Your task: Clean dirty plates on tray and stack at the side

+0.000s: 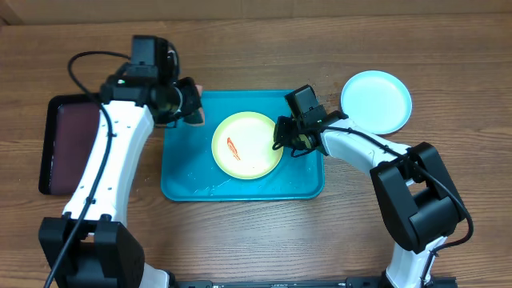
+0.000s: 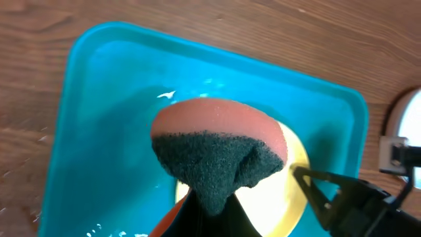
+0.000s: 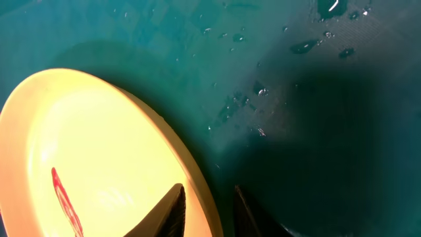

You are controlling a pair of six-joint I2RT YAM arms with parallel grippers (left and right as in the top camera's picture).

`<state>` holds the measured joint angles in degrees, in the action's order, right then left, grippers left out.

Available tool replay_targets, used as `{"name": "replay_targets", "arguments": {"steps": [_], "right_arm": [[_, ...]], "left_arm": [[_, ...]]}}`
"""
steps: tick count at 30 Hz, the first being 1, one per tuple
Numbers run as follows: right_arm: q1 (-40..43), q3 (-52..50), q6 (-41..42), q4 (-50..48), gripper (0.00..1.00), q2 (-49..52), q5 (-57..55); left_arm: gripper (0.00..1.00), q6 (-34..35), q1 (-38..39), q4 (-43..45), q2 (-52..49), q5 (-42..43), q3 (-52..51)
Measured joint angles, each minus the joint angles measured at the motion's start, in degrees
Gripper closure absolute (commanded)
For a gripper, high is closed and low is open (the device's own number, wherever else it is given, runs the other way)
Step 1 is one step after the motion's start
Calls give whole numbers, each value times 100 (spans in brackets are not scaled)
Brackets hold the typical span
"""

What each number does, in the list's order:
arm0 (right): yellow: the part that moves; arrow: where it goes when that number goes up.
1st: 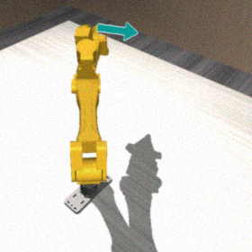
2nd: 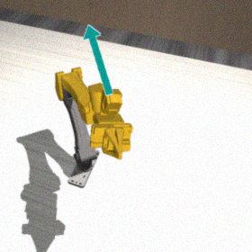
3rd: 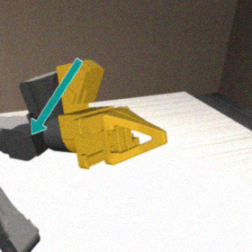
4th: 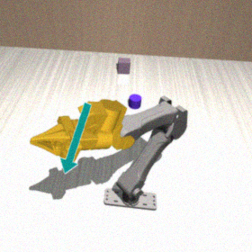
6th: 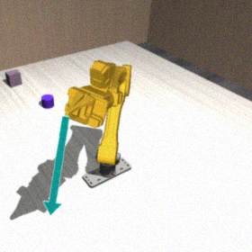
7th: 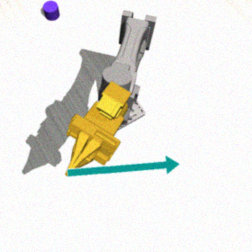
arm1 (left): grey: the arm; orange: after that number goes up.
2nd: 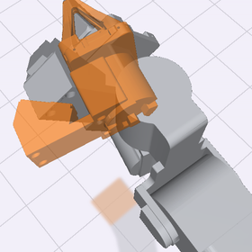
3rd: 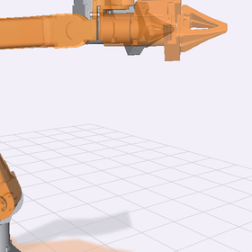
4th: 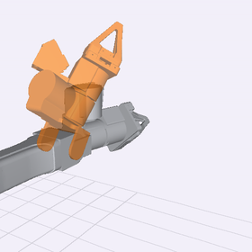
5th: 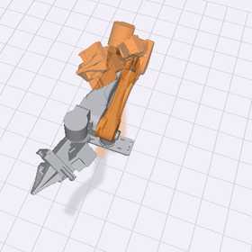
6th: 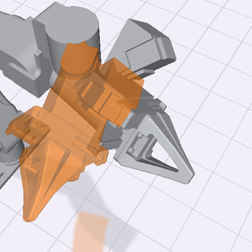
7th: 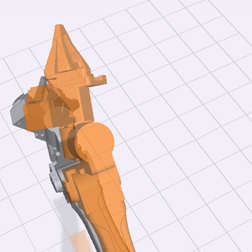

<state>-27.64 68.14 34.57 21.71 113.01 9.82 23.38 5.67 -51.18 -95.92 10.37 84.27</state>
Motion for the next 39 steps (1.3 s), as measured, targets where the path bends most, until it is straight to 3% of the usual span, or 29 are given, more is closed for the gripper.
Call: {"name": "replay_targets", "arguments": {"steps": [5,16,25,31,39], "right_arm": [[0,2,-321,131,96,9,-22],[-61,9,-402,-221,96,76,28],[-284,7,-302,-507,96,166,-66],[-289,48,-280,-341,96,160,-273],[-319,59,-280,-304,96,157,-391]], "left_arm": [[96,2,369,380,0,15,-341],[96,376,1027,1853,-28,63,-1556],[96,546,1241,2507,-531,103,-1685],[96,632,1241,2546,-1193,55,-1690],[96,656,1241,2465,-1298,-549,-1692]]}}
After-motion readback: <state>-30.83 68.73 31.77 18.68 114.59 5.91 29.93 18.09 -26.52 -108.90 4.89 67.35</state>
